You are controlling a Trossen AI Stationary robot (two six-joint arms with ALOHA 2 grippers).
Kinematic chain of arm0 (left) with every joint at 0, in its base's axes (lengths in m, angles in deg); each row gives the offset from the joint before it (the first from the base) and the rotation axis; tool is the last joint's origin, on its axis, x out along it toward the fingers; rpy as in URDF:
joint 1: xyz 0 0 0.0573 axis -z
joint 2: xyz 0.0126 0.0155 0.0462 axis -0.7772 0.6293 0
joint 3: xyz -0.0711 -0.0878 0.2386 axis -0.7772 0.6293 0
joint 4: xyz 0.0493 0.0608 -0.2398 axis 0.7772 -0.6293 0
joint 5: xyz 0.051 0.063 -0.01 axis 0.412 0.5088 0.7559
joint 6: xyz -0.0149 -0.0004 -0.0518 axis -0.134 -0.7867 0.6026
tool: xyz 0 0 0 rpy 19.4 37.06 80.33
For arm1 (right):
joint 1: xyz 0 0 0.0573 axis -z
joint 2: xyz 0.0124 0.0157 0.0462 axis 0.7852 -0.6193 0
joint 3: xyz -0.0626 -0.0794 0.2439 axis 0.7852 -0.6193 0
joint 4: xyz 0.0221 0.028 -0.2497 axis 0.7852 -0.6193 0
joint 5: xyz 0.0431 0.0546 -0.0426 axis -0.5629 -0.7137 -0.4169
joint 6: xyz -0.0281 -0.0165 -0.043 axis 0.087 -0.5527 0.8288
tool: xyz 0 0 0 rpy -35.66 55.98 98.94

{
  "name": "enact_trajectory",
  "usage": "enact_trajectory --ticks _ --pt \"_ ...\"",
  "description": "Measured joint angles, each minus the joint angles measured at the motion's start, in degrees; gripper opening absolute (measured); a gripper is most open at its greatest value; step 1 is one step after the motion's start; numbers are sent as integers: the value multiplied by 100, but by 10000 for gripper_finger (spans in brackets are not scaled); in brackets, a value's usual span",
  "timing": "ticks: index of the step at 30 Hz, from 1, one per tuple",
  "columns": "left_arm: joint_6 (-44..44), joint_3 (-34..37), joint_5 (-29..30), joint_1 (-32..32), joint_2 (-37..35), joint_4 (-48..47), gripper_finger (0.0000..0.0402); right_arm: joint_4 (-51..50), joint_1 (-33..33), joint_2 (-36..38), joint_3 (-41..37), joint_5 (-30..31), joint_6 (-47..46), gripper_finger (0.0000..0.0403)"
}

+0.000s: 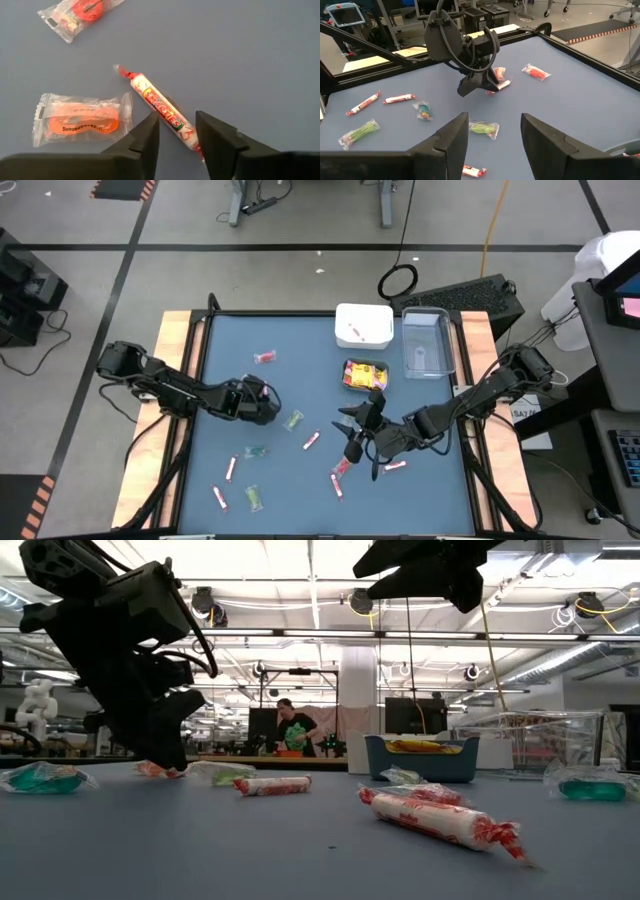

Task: Sort candy
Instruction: Put the top left white candy into the white bin

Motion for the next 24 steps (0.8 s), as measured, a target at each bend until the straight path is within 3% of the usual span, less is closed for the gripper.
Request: enact_trajectory --ticks 9,18,24 --pt "-364 2 -313 4 -2 79 68 -2 0 0 0 -7 2 171" --pt "-1780 2 -610 7 -2 811 8 0 0 0 0 -24 2 171" --pt "-2074 2 -666 7 -2 817 10 0 0 0 0 -24 2 171"
